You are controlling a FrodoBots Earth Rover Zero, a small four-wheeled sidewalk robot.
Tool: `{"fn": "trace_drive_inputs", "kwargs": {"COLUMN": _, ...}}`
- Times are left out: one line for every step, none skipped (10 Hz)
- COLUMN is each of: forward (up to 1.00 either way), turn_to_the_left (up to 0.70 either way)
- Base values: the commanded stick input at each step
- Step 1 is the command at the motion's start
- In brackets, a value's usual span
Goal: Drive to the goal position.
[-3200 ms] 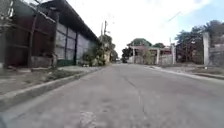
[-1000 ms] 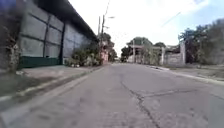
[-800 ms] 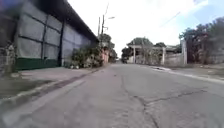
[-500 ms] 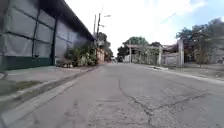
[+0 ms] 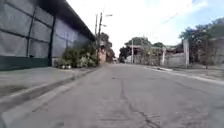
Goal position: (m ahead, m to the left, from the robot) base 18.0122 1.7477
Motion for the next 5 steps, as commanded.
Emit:
{"fn": "trace_drive_inputs", "kwargs": {"forward": 1.00, "turn_to_the_left": 0.00}}
{"fn": "trace_drive_inputs", "kwargs": {"forward": 1.00, "turn_to_the_left": 0.00}}
{"fn": "trace_drive_inputs", "kwargs": {"forward": 1.00, "turn_to_the_left": 0.00}}
{"fn": "trace_drive_inputs", "kwargs": {"forward": 1.00, "turn_to_the_left": 0.00}}
{"fn": "trace_drive_inputs", "kwargs": {"forward": 1.00, "turn_to_the_left": 0.00}}
